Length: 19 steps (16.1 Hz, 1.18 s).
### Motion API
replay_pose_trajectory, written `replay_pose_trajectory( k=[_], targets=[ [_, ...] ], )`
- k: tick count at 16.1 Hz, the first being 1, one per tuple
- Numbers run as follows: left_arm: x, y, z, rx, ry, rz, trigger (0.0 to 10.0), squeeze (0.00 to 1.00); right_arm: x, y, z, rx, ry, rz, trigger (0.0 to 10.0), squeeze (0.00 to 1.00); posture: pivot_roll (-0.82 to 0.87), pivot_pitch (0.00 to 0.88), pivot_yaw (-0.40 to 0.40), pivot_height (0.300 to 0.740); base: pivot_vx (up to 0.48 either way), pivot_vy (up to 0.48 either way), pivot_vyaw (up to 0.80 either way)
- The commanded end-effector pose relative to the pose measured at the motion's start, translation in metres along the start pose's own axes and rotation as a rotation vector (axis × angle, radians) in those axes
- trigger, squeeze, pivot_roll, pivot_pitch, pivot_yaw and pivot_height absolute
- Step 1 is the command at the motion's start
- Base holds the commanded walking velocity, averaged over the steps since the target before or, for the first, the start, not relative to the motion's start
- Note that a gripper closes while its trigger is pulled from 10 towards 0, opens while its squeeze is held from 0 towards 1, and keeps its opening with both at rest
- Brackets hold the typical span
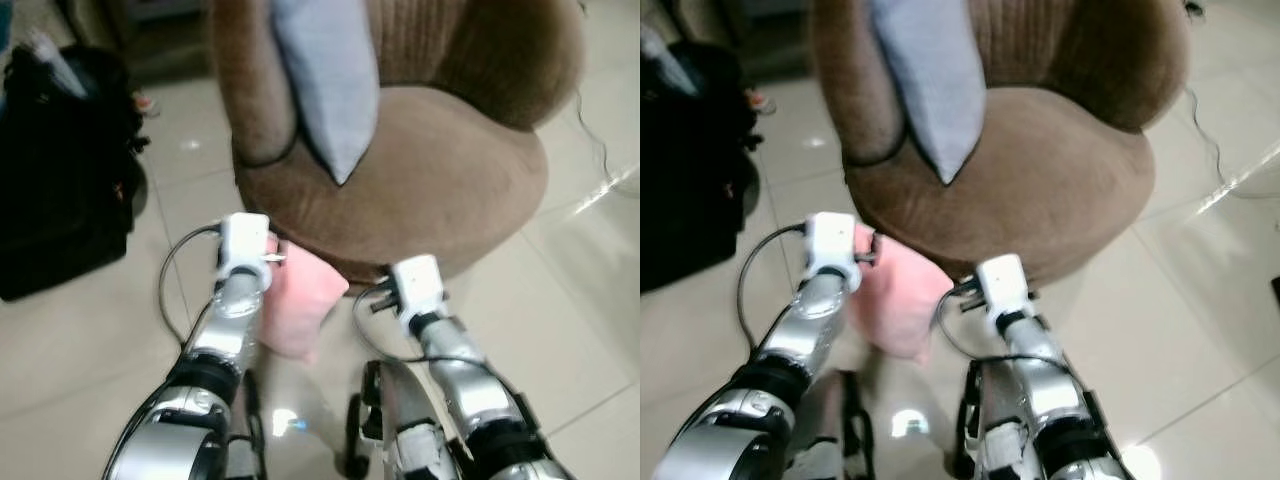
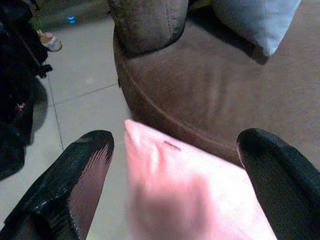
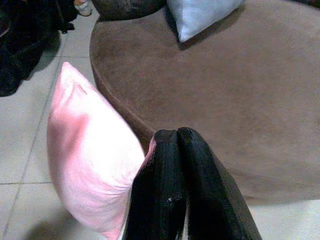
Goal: Move the pillow to the sofa from floor
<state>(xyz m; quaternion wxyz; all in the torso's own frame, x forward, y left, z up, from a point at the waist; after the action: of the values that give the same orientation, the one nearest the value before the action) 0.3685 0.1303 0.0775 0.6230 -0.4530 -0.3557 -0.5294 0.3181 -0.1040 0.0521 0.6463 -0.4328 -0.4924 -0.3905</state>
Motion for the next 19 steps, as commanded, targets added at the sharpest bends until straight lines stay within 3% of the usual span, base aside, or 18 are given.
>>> replay_pose_trajectory(
  k=[1,17,19],
  targets=[
    [-0.016,-0.0039,0.006,0.018,-0.002,0.048,10.0,0.0,-0.0072,-0.002,0.0066,0.015,0.009,0.023,10.0,0.0,-0.04,0.237,-0.067,0.633,0.0,0.0,0.71],
    [-0.0164,-0.0057,0.0021,-0.024,0.033,0.034,10.0,0.0,-0.0101,-0.0033,0.0089,0.012,0.028,0.031,10.0,0.0,-0.05,0.243,-0.058,0.633,0.0,0.0,0.03],
    [-0.0173,-0.0063,0.0002,-0.036,0.023,0.038,10.0,0.0,-0.0113,-0.004,0.0099,0.013,0.03,0.034,10.0,0.0,-0.05,0.248,-0.058,0.633,-0.48,0.0,0.0]
  ],
)
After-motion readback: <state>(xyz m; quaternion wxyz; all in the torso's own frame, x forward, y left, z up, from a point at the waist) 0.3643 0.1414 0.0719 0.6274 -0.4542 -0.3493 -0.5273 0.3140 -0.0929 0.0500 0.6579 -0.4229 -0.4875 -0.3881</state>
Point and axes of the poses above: a point about 5 cm out from each wrist's last joint towards the gripper, its own y axis pointing out of the wrist towards the gripper, its own x axis along the axis of the wrist's last joint, z = x × y, the point moved 2 cm from there along y, pointing out of the wrist towards the gripper, and after that the axes turned 13 degrees about y, right-handed, at the moved point
